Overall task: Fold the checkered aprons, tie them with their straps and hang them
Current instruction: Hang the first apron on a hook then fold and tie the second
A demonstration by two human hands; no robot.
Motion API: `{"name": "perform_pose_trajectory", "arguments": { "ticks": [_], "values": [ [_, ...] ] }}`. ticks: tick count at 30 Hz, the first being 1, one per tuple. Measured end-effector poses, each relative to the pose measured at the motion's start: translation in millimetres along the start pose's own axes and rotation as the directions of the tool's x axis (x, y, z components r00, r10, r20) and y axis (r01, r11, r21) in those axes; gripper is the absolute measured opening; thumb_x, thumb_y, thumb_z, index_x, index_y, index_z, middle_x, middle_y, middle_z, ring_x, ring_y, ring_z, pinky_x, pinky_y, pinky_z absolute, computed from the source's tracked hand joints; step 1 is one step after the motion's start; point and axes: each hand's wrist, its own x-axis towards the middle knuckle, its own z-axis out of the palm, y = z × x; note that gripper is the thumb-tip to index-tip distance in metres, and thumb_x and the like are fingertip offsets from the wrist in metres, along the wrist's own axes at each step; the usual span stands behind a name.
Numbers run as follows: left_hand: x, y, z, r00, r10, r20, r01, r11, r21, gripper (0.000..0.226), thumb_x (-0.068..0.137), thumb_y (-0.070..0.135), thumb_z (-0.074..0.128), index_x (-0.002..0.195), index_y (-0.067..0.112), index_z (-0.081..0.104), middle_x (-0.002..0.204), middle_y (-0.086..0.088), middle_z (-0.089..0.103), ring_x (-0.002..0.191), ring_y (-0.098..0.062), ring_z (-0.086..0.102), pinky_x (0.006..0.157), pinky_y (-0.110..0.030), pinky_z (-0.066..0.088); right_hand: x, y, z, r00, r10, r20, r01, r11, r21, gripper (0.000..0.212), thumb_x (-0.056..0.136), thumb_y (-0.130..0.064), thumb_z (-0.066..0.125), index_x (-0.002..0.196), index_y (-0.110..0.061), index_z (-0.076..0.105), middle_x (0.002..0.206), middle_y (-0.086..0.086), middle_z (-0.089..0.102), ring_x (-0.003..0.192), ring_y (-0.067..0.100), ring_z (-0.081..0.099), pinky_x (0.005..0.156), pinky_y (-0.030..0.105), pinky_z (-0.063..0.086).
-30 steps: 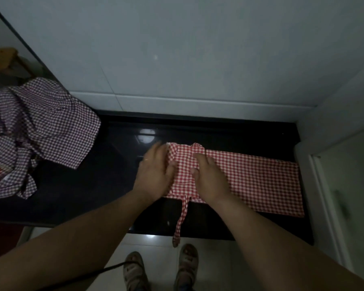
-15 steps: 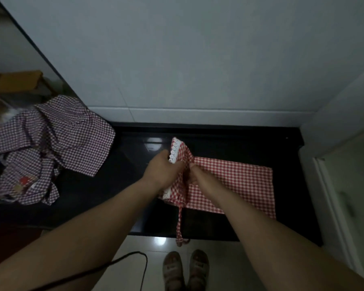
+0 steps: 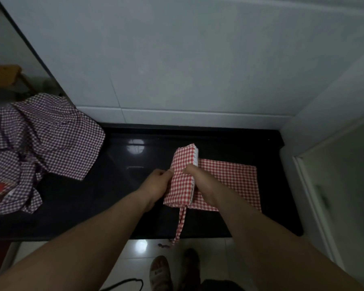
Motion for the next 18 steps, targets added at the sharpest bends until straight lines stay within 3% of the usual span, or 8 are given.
{"name": "perform_pose_trajectory", "arguments": {
  "ticks": [4, 6, 10, 13, 14, 15, 17, 18],
  "values": [
    [-0.3, -2.7, -0.6, 0.999, 0.021, -0.037, -0.02, 1.0, 0.018, 0.052, 0.098, 0.061, 0.058, 0.123, 0.015, 0.061, 0.114, -0.004, 0.075, 0.102, -0.022, 0.073, 0.097, -0.046, 0.059, 2.3, -1.3, 1.8, 0.998, 0.057, -0.021, -0.057, 0.998, 0.024, 0.041, 0.094, -0.039, 0.058, 0.128, -0.02, 0.048, 0.12, 0.01, 0.067, 0.111, 0.032, 0.066, 0.102, 0.053, 0.052],
    [1.7, -1.3, -1.8, 0.999, 0.045, -0.017, -0.044, 0.998, 0.044, 0.054, 0.097, 0.061, 0.06, 0.127, 0.016, 0.059, 0.116, -0.003, 0.073, 0.102, -0.019, 0.072, 0.095, -0.042, 0.059, 4.4, -0.9, -2.6, 0.996, 0.091, -0.027, -0.089, 0.995, 0.04, 0.049, 0.093, -0.039, 0.058, 0.136, -0.019, 0.045, 0.121, 0.01, 0.065, 0.112, 0.031, 0.065, 0.098, 0.05, 0.053],
    [2.7, -3.4, 4.8, 0.997, 0.081, -0.015, -0.079, 0.992, 0.095, 0.06, 0.097, 0.059, 0.061, 0.137, 0.016, 0.052, 0.122, -0.001, 0.068, 0.105, -0.017, 0.069, 0.092, -0.038, 0.059, 6.9, -1.1, -11.0, 0.992, 0.127, 0.011, -0.128, 0.991, 0.03, 0.032, 0.096, -0.036, 0.054, 0.123, -0.019, 0.048, 0.117, 0.01, 0.066, 0.11, 0.03, 0.065, 0.083, 0.043, 0.053],
    [0.9, -7.5, 14.3, 0.981, 0.165, -0.1, -0.143, 0.97, 0.197, 0.072, 0.096, 0.059, 0.062, 0.151, 0.018, 0.039, 0.146, -0.007, 0.05, 0.122, -0.02, 0.06, 0.102, -0.037, 0.053, 10.4, -1.7, -18.9, 0.99, 0.137, 0.044, -0.138, 0.99, 0.029, 0.035, 0.095, -0.037, 0.056, 0.124, -0.019, 0.05, 0.124, 0.012, 0.067, 0.114, 0.031, 0.065, 0.09, 0.046, 0.054],
    [-1.2, -9.6, 14.9, 0.943, 0.293, -0.156, -0.233, 0.918, 0.321, 0.073, 0.098, 0.056, 0.061, 0.156, 0.021, 0.034, 0.153, -0.007, 0.04, 0.131, -0.022, 0.052, 0.108, -0.037, 0.047, 10.1, -2.0, -19.2, 0.989, 0.137, 0.058, -0.138, 0.99, 0.028, 0.035, 0.094, -0.036, 0.056, 0.125, -0.018, 0.052, 0.124, 0.012, 0.068, 0.115, 0.032, 0.066, 0.092, 0.046, 0.054],
    [-2.8, -11.5, 14.7, 0.868, 0.468, -0.165, -0.341, 0.805, 0.485, 0.071, 0.1, 0.053, 0.058, 0.159, 0.023, 0.03, 0.159, -0.006, 0.032, 0.14, -0.022, 0.044, 0.113, -0.039, 0.041, 11.1, -1.1, -20.0, 0.989, 0.136, 0.065, -0.137, 0.99, 0.022, 0.035, 0.094, -0.036, 0.056, 0.124, -0.019, 0.054, 0.124, 0.012, 0.069, 0.115, 0.032, 0.066, 0.094, 0.047, 0.054],
    [-2.4, -11.0, 13.3, 0.719, 0.695, 0.026, -0.509, 0.5, 0.7, 0.068, 0.105, 0.053, 0.046, 0.164, 0.03, 0.02, 0.171, 0.0, 0.017, 0.153, -0.018, 0.026, 0.122, -0.041, 0.028, 14.9, 0.7, -22.6, 0.989, 0.121, 0.083, -0.122, 0.992, 0.006, 0.036, 0.092, -0.035, 0.059, 0.125, -0.02, 0.058, 0.122, 0.011, 0.072, 0.114, 0.032, 0.069, 0.099, 0.05, 0.054],
    [-2.0, -9.3, 12.6, 0.698, 0.703, 0.139, -0.551, 0.403, 0.731, 0.067, 0.108, 0.054, 0.037, 0.166, 0.034, 0.011, 0.174, 0.004, 0.009, 0.158, -0.015, 0.015, 0.125, -0.04, 0.022, 17.5, 1.9, -24.1, 0.989, 0.112, 0.097, -0.113, 0.994, 0.004, 0.039, 0.09, -0.036, 0.061, 0.127, -0.021, 0.06, 0.121, 0.011, 0.074, 0.114, 0.031, 0.07, 0.1, 0.052, 0.055]
  ]
}}
